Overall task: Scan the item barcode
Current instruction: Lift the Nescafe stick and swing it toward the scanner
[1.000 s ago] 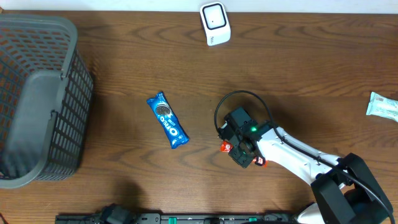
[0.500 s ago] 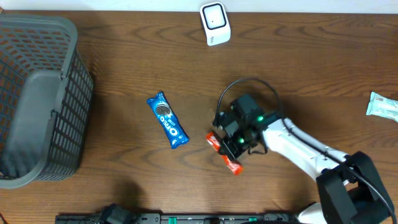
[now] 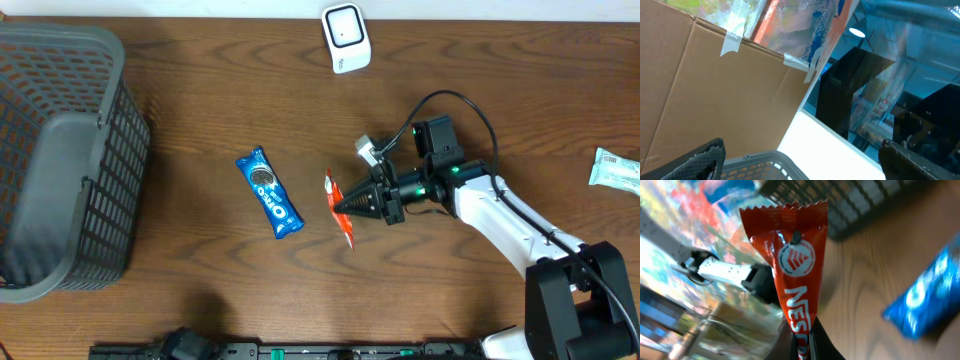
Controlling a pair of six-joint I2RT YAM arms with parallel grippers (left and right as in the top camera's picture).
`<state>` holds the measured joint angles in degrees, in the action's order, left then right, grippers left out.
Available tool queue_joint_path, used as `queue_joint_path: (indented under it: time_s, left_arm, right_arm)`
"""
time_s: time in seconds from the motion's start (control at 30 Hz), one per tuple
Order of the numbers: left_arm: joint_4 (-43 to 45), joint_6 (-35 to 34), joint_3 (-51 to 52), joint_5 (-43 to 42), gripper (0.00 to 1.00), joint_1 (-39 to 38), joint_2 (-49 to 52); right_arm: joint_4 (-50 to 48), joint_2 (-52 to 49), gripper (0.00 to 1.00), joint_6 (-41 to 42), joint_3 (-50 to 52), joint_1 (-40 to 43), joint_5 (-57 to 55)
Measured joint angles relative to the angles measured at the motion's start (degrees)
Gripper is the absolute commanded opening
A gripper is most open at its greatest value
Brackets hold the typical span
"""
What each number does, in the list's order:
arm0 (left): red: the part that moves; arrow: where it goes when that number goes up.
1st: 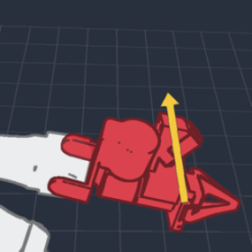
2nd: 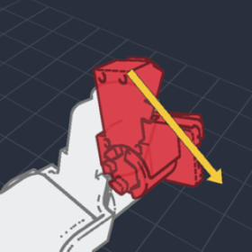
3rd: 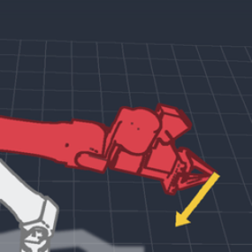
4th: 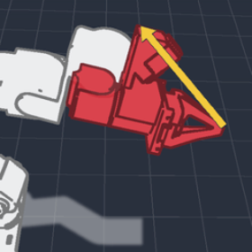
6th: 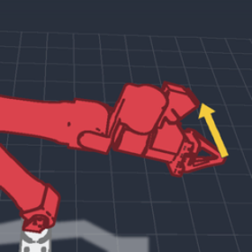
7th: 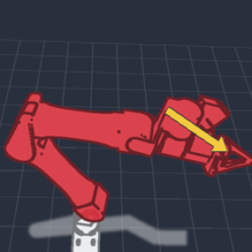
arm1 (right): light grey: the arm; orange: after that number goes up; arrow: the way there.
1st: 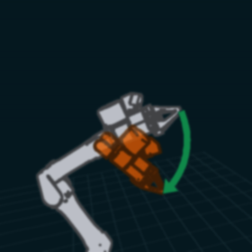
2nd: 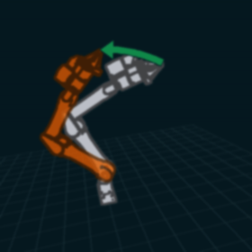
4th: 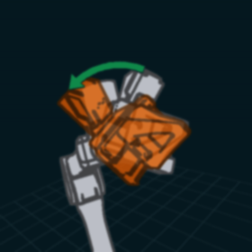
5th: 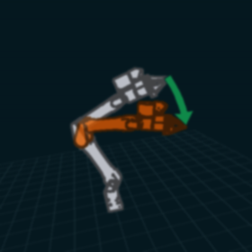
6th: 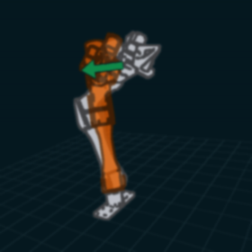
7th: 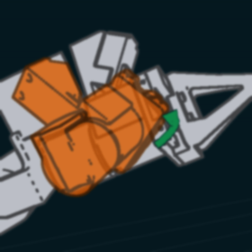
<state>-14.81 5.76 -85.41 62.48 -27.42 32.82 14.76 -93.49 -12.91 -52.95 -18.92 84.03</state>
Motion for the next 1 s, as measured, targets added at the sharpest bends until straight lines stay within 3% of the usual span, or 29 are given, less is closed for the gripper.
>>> queue_joint_path:
  time_s: [0.23,0.37,0.43,0.53,0.9,1.0]
  left_arm:
    - [0.0,0.0,0.0,0.0,0.98,0.0,0.0]
    - [0.0,0.0,0.0,0.0,0.98,0.0,0.0]
    - [0.0,0.0,0.0,0.0,0.98,0.0,0.0]
    - [0.0,0.0,0.0,0.0,0.98,0.0,0.0]
    - [0.0,0.0,0.0,0.0,0.97,0.0,0.0]
    - [0.0,0.0,0.0,0.0,0.98,0.0,0.0]
  right_arm:
    - [-24.1,0.0,0.01,-0.1,-0.3,-2.3,3.1]
    - [-40.9,0.0,0.01,10.2,-0.3,-4.5,3.7]
    - [-49.5,0.0,0.01,19.9,-0.4,-5.4,4.2]
    - [-55.0,0.0,0.01,37.0,-0.5,-5.6,4.6]
    - [-49.4,0.0,0.01,93.6,-0.5,-2.2,4.7]
    - [-47.5,0.0,0.01,104.7,-0.5,-1.0,4.7]
